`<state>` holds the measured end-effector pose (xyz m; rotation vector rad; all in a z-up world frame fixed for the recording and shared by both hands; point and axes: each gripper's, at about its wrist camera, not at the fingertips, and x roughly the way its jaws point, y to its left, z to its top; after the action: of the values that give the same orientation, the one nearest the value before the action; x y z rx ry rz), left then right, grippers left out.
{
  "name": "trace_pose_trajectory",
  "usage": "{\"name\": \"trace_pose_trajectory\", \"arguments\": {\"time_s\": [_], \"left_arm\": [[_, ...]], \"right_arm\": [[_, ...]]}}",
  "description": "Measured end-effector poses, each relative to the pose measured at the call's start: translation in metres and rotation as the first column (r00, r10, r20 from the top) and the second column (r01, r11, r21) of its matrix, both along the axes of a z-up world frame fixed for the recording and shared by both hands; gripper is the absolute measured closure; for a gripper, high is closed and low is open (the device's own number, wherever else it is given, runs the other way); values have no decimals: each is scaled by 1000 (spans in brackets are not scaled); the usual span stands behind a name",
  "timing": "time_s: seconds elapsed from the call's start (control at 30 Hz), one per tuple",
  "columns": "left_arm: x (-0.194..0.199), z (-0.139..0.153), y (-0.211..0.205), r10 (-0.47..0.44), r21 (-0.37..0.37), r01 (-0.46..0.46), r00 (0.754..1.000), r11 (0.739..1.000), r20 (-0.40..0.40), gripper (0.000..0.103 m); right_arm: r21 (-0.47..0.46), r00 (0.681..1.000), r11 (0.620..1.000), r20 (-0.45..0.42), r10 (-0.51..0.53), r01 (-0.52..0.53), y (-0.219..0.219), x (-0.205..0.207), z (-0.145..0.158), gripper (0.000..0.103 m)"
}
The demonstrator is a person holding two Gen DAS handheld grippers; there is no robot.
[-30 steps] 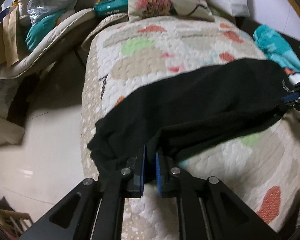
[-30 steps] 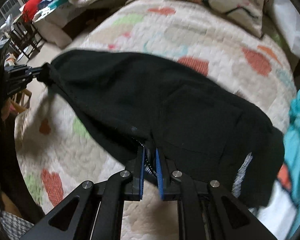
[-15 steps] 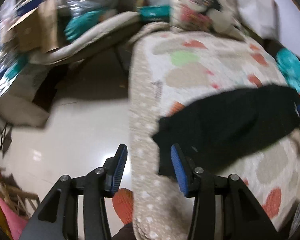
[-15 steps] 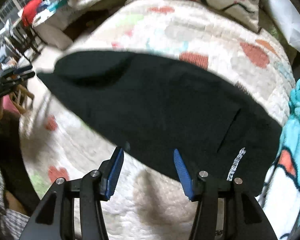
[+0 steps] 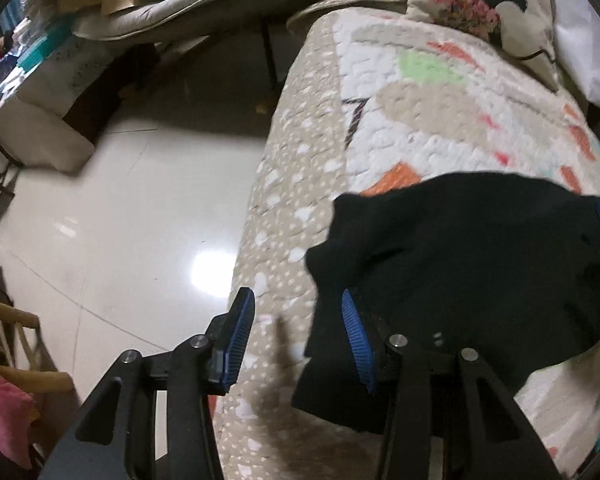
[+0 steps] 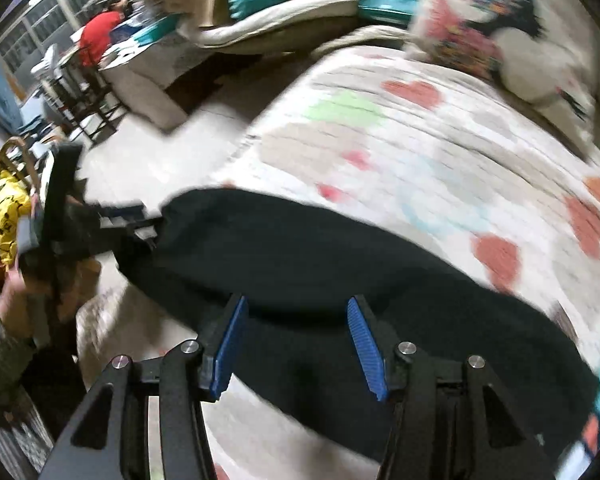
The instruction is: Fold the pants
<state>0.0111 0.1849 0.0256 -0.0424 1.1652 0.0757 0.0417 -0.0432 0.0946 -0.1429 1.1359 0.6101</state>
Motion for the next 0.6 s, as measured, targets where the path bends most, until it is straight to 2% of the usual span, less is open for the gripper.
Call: {"name": "trace_pose_trajectory", "arguments": {"time_s": [0.17, 0.27, 0.37, 0.5, 0.57, 0.6], "left_arm": [[-4, -5, 21, 114, -8, -114, 992, 993, -46, 58], [-10, 11, 37, 168, 21, -168, 986, 985, 0, 58], [-14, 24, 51, 215, 27, -217, 975, 976, 54, 58], [-20, 23, 59, 246, -96, -241, 969, 966, 39, 58], [-23, 22, 54, 241, -136, -233, 969, 963, 51, 58], [-21, 21, 52, 233, -153, -223, 971, 963, 51, 58]], "right_arm": [[11, 988, 988, -24, 155, -155, 88, 32, -15, 46], [17, 967, 968, -51, 249, -248, 136, 46, -28, 46], [-11, 949, 952, -85, 305, -307, 163, 53, -47, 46], [-67, 927, 930, -135, 350, -361, 186, 59, -76, 50], [-84, 919, 922, -148, 365, -379, 191, 60, -84, 65], [-79, 918, 922, -156, 364, -379, 191, 62, -84, 68]]}}
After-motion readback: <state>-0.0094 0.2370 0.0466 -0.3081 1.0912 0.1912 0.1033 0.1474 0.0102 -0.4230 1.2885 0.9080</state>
